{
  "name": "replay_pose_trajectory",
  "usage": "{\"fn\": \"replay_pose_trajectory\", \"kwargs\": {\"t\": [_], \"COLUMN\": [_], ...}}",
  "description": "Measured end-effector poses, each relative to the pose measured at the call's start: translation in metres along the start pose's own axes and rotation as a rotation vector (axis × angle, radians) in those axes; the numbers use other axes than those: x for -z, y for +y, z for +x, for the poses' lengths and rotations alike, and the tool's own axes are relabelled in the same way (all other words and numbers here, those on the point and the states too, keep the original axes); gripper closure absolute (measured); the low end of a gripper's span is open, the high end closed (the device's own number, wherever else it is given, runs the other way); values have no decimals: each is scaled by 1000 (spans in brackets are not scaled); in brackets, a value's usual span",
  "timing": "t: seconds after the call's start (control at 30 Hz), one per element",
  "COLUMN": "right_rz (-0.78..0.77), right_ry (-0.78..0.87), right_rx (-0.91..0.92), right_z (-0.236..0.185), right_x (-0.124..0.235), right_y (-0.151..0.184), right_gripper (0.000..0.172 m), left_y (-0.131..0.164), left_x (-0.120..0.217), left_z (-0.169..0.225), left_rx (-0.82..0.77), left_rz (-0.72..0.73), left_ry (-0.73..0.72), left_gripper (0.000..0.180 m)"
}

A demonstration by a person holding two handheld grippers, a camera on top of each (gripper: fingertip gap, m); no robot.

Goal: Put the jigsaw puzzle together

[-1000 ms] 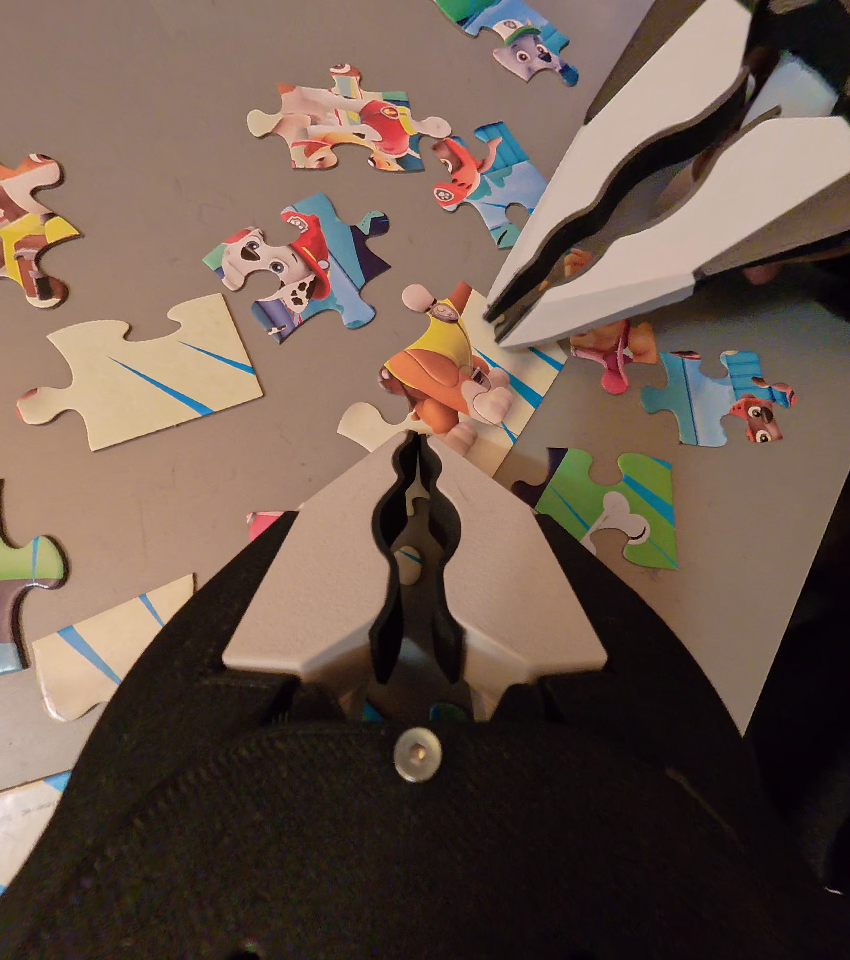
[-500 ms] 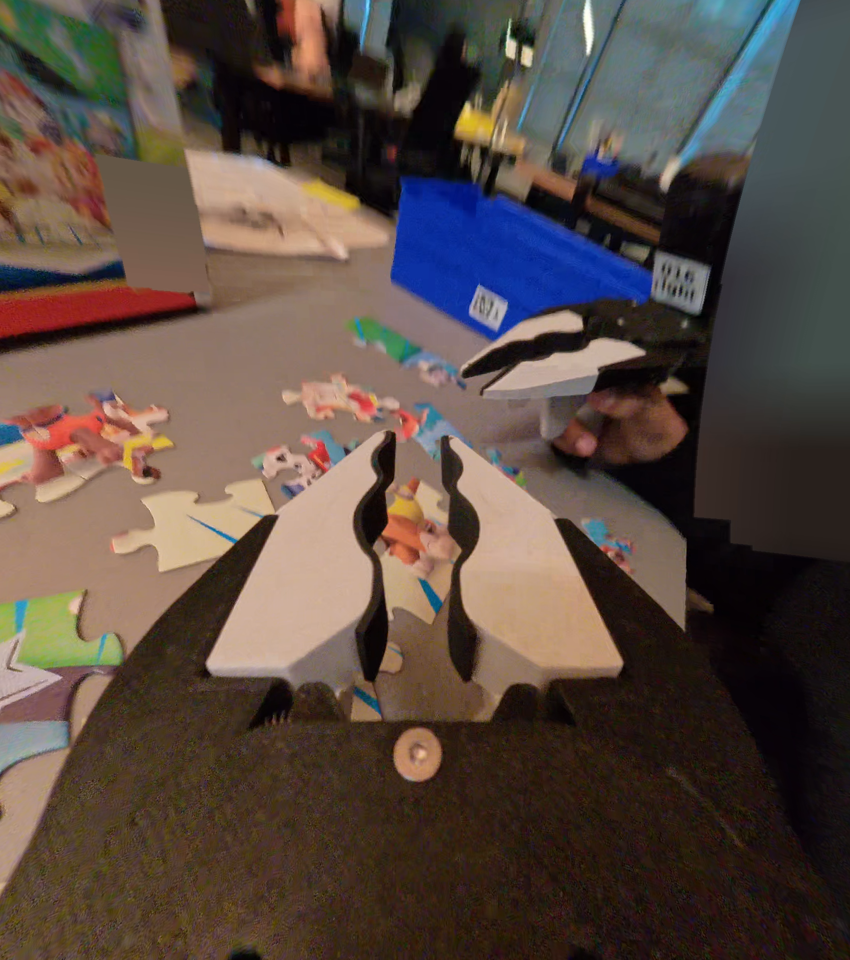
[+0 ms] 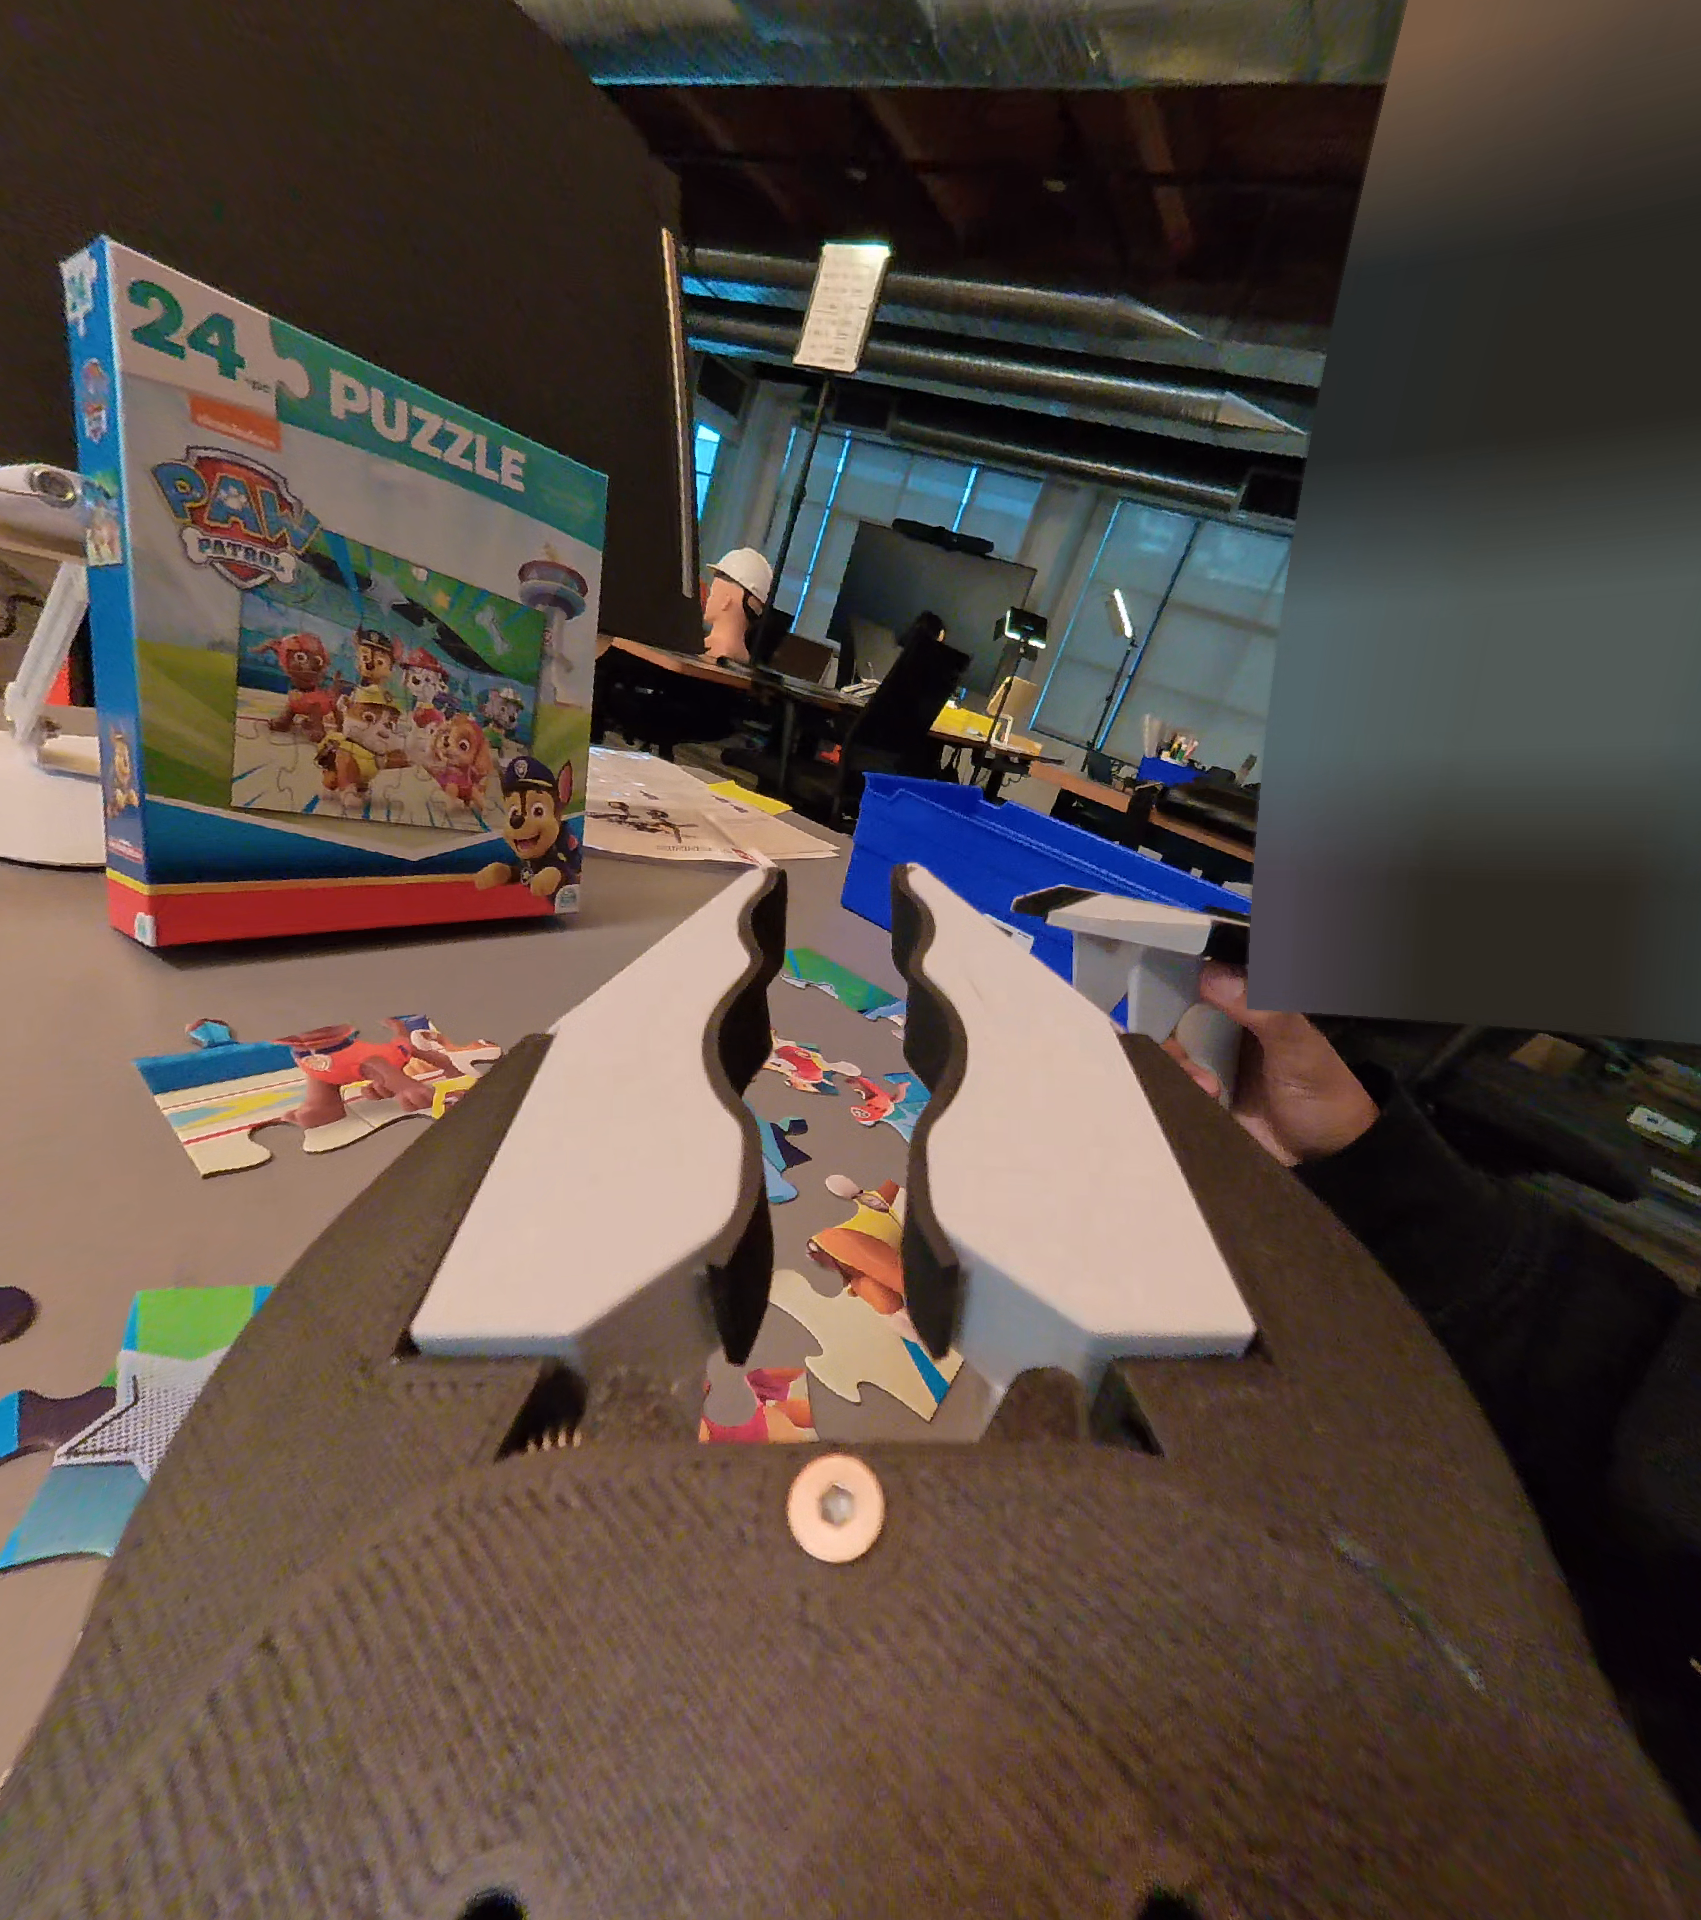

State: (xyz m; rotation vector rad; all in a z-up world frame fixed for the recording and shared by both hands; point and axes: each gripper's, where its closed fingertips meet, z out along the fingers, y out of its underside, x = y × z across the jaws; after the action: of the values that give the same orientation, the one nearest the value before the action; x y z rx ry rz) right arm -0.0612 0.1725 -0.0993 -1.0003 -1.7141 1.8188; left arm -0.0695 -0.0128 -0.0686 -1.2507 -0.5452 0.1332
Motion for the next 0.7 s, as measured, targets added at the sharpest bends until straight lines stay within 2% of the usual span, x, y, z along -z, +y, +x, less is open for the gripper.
{"fn": "replay_pose_trajectory", "kwargs": {"t": [0.27,0.7], "right_rz": [24,14], "right_ry": [-11,7], "right_rx": [-51,-25], "right_z": [4,6], "right_x": [2,1], "right_y": [-3,-2], "right_gripper": [148,148], "left_y": [-3,-1], "left_x": [2,0], "left_z": [1,1], "left_rx": [-12,-38], "left_rz": [21,13], "left_ry": [2,-5], "left_gripper": [162,161]}}
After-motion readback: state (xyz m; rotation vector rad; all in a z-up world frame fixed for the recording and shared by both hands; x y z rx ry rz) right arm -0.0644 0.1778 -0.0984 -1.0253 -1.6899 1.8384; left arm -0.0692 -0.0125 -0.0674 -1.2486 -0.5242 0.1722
